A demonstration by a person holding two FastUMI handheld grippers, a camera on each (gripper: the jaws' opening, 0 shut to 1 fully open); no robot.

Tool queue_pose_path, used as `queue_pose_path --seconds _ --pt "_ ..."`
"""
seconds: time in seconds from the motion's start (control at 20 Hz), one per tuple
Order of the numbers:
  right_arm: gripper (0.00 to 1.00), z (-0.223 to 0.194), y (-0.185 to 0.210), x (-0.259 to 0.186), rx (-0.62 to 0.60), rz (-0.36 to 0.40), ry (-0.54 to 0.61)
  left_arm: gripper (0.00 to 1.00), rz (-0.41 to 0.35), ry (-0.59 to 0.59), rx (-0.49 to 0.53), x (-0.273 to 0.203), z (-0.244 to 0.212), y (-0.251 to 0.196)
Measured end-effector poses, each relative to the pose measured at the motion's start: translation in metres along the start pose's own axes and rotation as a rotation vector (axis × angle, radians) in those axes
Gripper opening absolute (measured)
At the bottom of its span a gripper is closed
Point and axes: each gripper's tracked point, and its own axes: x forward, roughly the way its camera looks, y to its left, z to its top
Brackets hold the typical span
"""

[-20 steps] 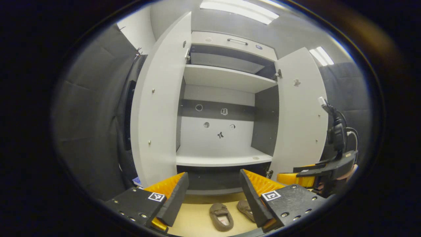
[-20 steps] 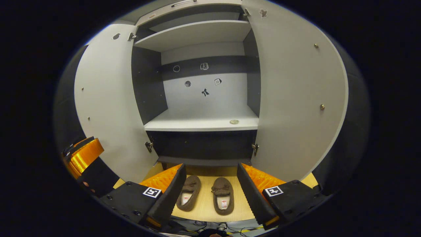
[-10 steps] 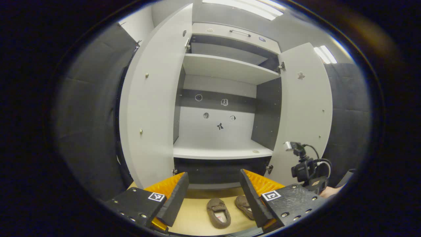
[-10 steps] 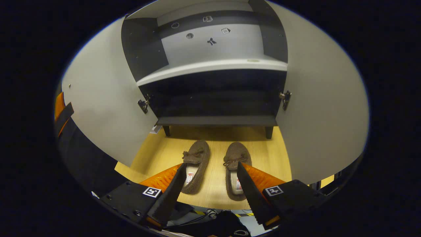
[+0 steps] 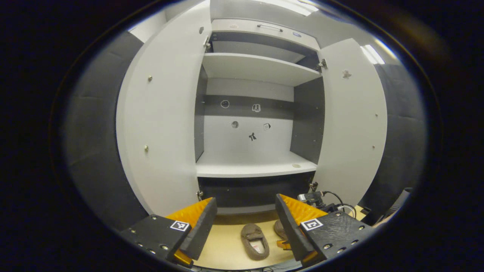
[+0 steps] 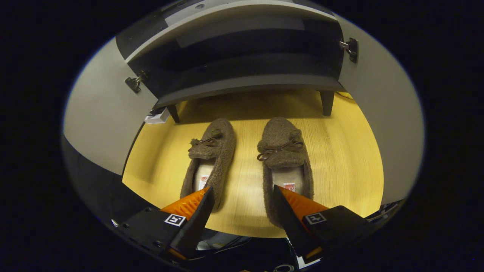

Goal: Grab one shoe with the right hand and put it into the shoe cabinet, grab the other shoe with the left hand and put it into the shoe cabinet; then close the right door with the right hand and the left door with the left hand.

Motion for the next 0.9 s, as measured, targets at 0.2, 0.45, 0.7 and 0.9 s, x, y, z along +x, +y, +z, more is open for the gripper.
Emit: queue_pose_path --seconds 0.2,0.45,0.7,0.9 --pt "0.98 0.004 -0.013 0.030 -0.061 -0.048 -0.022 0.90 -0.022 0.029 0.016 0.009 -0.007 -0.011" --pt "0.92 0.015 -0.024 0.063 -0.167 -0.133 -0.086 0.90 0.016 0.050 0.023 0.016 -0.015 -0.002" --pt "0.76 0.026 -0.050 0.077 -0.277 -0.270 -0.105 0.90 0.062 0.065 0.023 0.026 -0.018 0.007" --pt "0.41 0.028 -0.048 0.075 -0.270 -0.226 -0.083 0.90 0.092 0.082 0.003 0.034 -0.024 0.011"
